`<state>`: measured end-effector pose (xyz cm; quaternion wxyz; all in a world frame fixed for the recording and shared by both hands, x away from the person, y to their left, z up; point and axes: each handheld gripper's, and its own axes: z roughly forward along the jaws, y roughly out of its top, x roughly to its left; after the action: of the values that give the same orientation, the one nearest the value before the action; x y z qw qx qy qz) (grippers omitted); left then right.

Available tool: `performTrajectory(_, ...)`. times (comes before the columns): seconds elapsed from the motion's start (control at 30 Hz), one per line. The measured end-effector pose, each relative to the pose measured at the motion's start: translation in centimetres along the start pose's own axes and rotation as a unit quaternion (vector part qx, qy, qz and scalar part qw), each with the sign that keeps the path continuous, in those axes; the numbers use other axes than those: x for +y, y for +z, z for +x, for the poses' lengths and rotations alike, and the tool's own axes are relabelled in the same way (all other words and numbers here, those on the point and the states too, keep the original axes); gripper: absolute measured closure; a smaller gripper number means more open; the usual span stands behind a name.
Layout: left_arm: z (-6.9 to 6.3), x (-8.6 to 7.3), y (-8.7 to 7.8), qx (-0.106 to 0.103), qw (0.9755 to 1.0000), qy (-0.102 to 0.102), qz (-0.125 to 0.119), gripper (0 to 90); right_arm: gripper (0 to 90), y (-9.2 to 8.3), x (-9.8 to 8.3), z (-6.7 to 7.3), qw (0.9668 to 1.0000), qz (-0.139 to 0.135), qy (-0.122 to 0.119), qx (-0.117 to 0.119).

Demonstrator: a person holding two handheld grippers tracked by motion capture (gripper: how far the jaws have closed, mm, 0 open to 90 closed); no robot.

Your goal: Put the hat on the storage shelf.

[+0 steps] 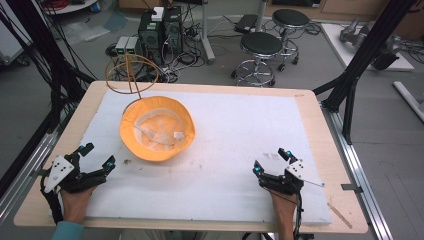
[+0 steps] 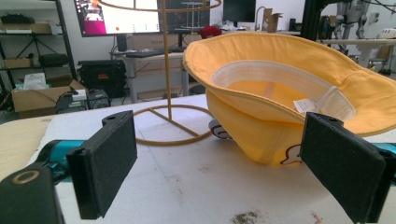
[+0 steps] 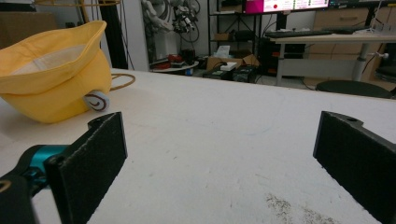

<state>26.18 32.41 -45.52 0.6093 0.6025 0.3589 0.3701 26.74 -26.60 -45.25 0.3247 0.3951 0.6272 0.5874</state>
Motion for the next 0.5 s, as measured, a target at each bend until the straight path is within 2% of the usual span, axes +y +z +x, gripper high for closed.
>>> performTrajectory(0.17, 0.04, 0.04, 0.09, -0.002, 1.0000, 0.000, 0.007, 11.6, 1.6, -0.01, 0.00, -0.05, 1.0000, -0.001, 0.002, 0.002)
performTrajectory(0.37, 0.12, 0.03, 0.05, -0.006, 1.0000, -0.003, 0.003, 11.6, 1.6, -0.01, 0.00, -0.05, 1.0000, 0.000, 0.002, 0.002)
performTrajectory(0.5, 0.20, 0.11, 0.26, -0.009, 0.9998, -0.007, 0.014, 11.6, 1.6, 0.04, 0.02, -0.05, 1.0000, 0.002, 0.001, 0.002)
